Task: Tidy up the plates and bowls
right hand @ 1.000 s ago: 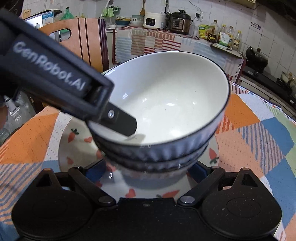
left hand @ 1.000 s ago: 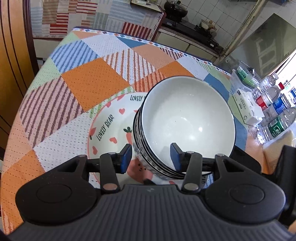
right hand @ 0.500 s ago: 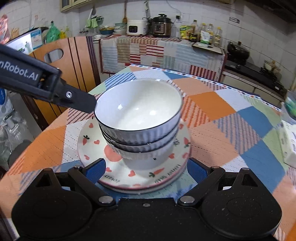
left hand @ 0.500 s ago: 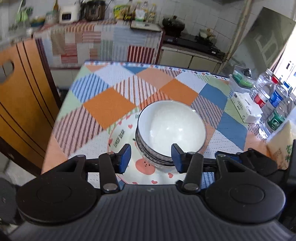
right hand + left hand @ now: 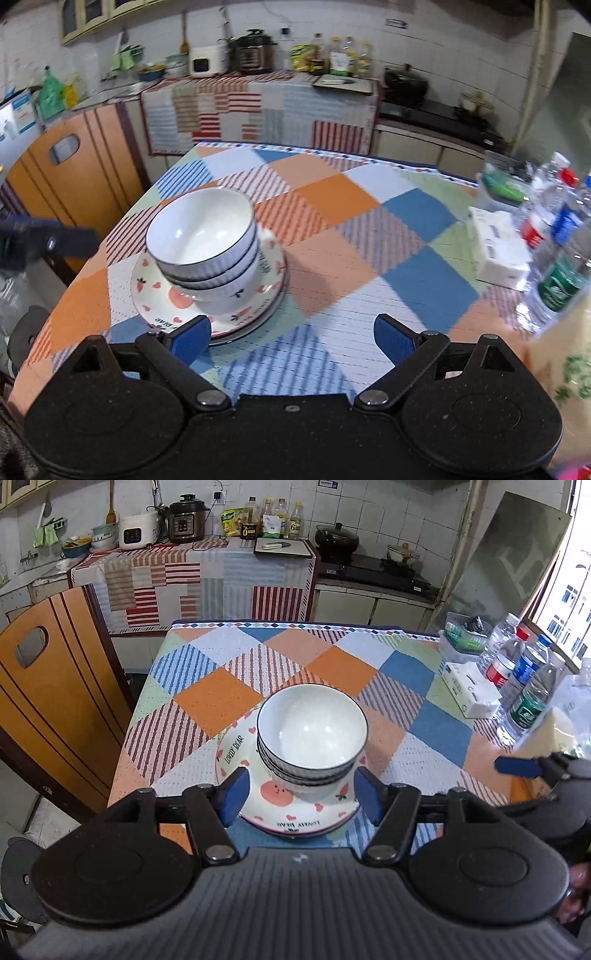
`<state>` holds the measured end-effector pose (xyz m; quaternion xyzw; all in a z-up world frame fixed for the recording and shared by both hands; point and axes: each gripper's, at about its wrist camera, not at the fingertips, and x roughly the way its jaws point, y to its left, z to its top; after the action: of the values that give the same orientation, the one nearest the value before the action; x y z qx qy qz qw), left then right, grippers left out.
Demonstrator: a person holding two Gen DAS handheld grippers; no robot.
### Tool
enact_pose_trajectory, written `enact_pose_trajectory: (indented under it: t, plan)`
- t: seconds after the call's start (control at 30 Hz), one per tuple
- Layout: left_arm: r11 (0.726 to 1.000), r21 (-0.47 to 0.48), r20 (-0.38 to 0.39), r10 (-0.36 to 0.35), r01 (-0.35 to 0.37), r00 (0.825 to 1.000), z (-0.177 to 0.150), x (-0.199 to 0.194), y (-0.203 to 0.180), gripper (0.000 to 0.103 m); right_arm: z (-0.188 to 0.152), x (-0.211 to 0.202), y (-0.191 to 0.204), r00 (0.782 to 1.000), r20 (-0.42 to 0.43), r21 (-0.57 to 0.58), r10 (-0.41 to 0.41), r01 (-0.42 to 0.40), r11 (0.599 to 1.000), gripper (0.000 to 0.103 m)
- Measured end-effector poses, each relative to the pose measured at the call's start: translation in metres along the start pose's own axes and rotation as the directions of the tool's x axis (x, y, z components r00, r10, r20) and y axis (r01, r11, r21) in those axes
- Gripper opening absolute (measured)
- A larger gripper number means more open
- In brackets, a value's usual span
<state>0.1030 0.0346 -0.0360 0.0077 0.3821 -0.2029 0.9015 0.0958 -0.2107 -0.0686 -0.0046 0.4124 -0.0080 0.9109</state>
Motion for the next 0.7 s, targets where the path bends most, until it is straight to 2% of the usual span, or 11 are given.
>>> enact_pose_trajectory:
  t: [0.13,0.23,0.4,0.53,0.6,0.7]
  plan:
    - [1.0,0.01,-0.003,-0.006,0.006,1.0,-0.004,-0.012,-0.005,0.066,0.001,-0.02,-0.004,0.999,0.018,0.004,-0.029,0.029,1.0,0.097]
    - [1.0,0.021,-0.005,-0.01,0.01,1.0,-0.006,-0.02,-0.009,0.068,0.002,-0.034,-0.003,0.999,0.033,-0.034,-0.038,0.04,0.999,0.097]
    - [0.997,0.077,0.009,0.013,-0.014,1.0,-0.013,-0.027,-0.019,0.084,0.001,-0.056,0.0,0.996,0.051,-0.063,-0.069,0.073,0.995,0.098]
    - [0.997,0.077,0.001,0.012,-0.012,1.0,-0.021,-0.028,-0.022,0.094,-0.002,-0.065,0.002,0.995,0.027,-0.065,-0.092,0.093,0.993,0.098]
    - [0.996,0.083,0.009,0.033,-0.033,0.999,-0.025,-0.029,-0.024,0.1,-0.004,-0.069,0.001,0.995,0.018,-0.047,-0.095,0.096,0.994,0.098]
    - [0.994,0.074,0.016,0.077,-0.078,0.997,-0.029,-0.029,-0.025,0.103,-0.006,-0.073,-0.002,0.995,0.02,-0.008,-0.096,0.096,0.995,0.098]
